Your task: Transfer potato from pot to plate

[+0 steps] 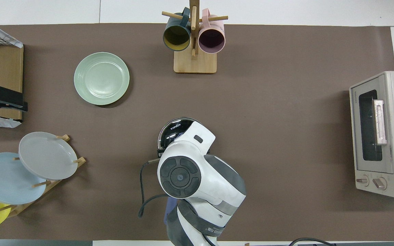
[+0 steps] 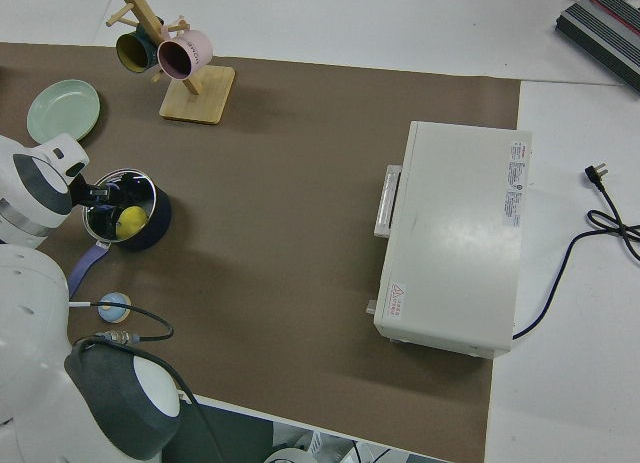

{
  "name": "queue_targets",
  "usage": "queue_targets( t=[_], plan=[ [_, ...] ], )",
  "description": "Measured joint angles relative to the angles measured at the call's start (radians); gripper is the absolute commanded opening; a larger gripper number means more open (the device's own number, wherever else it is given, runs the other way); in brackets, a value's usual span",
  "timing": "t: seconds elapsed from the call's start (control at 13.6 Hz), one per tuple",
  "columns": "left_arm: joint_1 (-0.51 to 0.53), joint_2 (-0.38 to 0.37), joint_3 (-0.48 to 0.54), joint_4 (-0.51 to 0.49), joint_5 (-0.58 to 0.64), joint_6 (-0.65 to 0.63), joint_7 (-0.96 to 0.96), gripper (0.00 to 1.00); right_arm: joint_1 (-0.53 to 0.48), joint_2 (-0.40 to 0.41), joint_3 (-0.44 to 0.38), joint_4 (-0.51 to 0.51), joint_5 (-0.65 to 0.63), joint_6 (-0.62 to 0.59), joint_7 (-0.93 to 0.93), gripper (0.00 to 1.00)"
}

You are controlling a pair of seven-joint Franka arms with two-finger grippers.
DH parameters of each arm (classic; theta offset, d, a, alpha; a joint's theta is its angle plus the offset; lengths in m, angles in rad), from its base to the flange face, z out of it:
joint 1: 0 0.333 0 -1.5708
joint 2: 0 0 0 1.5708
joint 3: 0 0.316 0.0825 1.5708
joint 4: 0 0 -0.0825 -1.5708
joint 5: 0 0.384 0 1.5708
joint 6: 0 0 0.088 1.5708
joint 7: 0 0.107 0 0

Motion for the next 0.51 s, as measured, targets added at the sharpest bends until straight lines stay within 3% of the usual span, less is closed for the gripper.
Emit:
queue_targets(
  t=[0.22,0.51],
  plan=[
    [0.0,0.0,0.0,0.0,0.0,0.0,0.0,1.0,0.0,-0.001,0.0,0.0,0.0,0.001,-0.007,0.04],
    [0.0,0.0,0.0,0.0,0.0,0.003,0.0,1.0,0.0,0.0,0.0,0.008,0.0,-0.01,-0.008,0.0]
  ],
)
